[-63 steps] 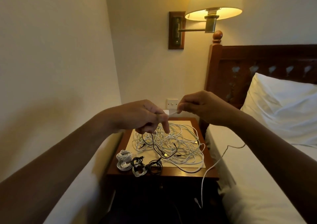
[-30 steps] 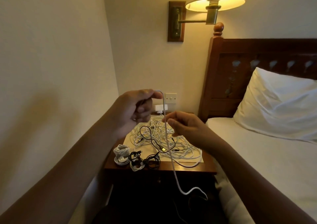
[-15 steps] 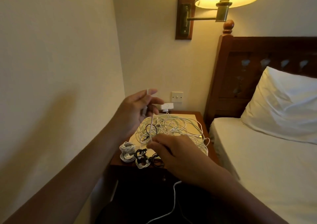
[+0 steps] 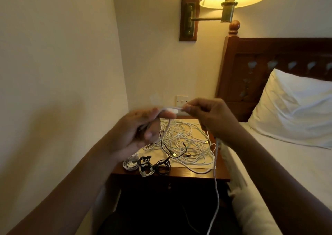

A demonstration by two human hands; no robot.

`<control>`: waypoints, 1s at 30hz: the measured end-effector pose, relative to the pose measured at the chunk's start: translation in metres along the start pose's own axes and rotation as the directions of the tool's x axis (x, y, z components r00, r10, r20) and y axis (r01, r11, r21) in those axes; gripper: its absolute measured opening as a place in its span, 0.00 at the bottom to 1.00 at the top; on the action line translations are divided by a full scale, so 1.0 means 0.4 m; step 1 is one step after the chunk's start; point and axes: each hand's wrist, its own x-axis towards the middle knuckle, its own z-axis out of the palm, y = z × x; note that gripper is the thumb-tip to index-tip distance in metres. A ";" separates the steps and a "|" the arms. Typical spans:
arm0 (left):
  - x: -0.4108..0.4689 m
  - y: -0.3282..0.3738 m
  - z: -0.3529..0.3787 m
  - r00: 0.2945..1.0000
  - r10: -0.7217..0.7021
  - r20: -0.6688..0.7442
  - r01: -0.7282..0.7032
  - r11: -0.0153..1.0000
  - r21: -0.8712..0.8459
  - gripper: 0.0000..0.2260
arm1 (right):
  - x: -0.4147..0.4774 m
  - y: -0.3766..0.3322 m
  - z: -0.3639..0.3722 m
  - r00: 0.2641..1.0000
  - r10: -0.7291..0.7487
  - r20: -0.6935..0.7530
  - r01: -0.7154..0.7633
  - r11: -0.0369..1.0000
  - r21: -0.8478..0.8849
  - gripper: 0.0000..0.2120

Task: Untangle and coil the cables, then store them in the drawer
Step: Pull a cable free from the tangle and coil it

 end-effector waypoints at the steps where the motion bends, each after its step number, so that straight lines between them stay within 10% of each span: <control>1: 0.010 0.011 0.005 0.999 0.018 -0.041 -0.022 0.996 -0.082 0.17 | -0.014 0.024 0.021 0.999 0.034 0.031 -0.034 0.999 0.011 0.08; 6: 0.075 0.017 0.016 0.954 0.078 -0.290 -0.135 0.974 -0.184 0.16 | -0.124 0.049 0.151 0.954 0.136 0.269 -0.125 0.990 -0.057 0.12; 11: 0.087 -0.025 0.007 0.910 0.235 -0.342 0.039 0.773 0.634 0.12 | -0.122 -0.042 0.145 0.945 0.044 0.325 0.068 0.942 -0.328 0.16; 20: 0.009 0.054 -0.071 0.959 -0.265 -0.099 0.255 0.657 0.710 0.20 | 0.033 0.061 -0.065 0.981 -0.008 0.194 0.088 0.911 -0.403 0.11; 25: -0.026 0.102 -0.200 0.926 -0.087 -0.367 0.195 0.944 0.268 0.16 | -0.020 0.254 -0.138 0.989 0.126 0.078 -0.089 0.925 -0.369 0.11; 30: -0.012 0.038 -0.239 0.839 -0.175 -0.515 0.108 0.982 -0.157 0.15 | -0.097 0.347 -0.104 0.958 0.233 0.168 -0.148 0.901 -0.408 0.10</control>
